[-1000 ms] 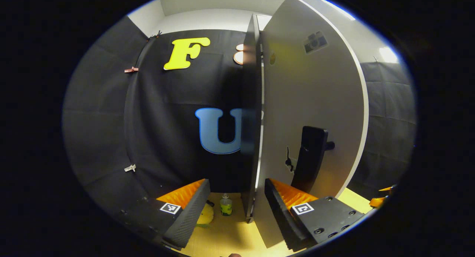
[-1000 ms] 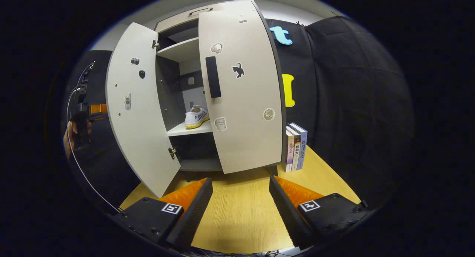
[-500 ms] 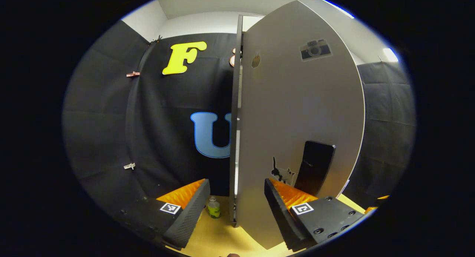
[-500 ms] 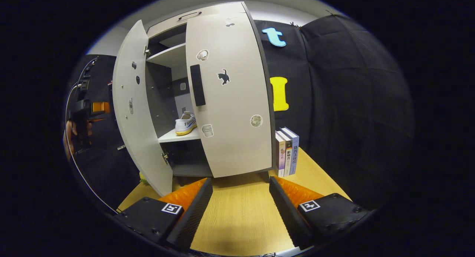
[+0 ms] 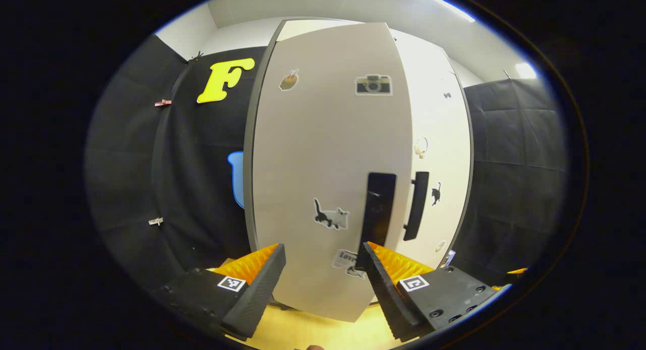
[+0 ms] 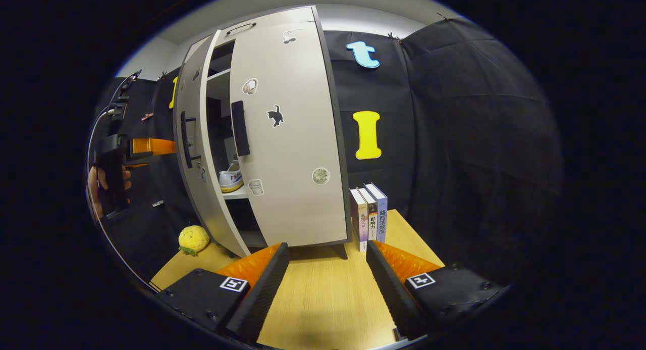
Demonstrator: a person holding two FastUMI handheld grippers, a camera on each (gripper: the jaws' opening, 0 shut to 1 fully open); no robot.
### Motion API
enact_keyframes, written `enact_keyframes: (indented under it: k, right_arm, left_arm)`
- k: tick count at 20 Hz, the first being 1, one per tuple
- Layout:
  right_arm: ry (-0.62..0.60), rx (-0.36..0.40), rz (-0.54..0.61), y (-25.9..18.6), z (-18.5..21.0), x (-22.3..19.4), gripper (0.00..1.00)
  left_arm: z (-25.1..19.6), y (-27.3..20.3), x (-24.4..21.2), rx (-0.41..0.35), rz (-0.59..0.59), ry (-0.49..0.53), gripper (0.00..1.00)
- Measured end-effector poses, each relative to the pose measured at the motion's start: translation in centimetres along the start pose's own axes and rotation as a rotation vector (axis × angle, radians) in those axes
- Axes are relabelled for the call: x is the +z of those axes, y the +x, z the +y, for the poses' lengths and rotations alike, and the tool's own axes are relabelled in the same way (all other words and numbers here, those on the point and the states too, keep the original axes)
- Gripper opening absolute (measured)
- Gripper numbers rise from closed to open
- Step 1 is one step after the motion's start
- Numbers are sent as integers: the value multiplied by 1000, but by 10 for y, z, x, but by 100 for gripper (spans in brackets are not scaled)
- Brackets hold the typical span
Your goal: Grab one shoe with the right hand and put it into the shoe cabinet, grab the other shoe with the left hand and put it into the shoe cabinet; then close the right door with the right hand and the left door with the left hand.
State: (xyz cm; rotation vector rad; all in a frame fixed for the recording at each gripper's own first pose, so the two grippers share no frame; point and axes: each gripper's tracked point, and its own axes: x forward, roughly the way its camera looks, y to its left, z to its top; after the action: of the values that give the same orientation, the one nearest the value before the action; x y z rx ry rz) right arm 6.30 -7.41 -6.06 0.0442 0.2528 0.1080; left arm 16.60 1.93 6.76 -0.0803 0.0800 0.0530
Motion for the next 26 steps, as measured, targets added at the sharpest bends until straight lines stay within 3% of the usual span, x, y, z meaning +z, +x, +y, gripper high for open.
enact_keyframes:
  k: [8, 15, 19, 22, 26]
  right_arm:
    - [24, 93, 1, 29, -16, 14, 98]
    - [-11, 188, -79, 49, -9, 49, 98]
    - [3, 168, -145, 36, -1, 75, 98]
    - [14, 124, -190, 15, 8, 85, 98]
    - [2, 103, -196, -13, 29, 80, 98]
  left_arm:
    - [-2, -67, -62, 137, 47, -78, 95]
    - [7, -124, -59, 297, -17, -61, 95]
    - [2, -134, -56, 291, -33, -7, 95]
    - [-11, -136, -56, 226, -31, -38, 95]
    - [-7, -145, -61, 194, -32, -49, 95]
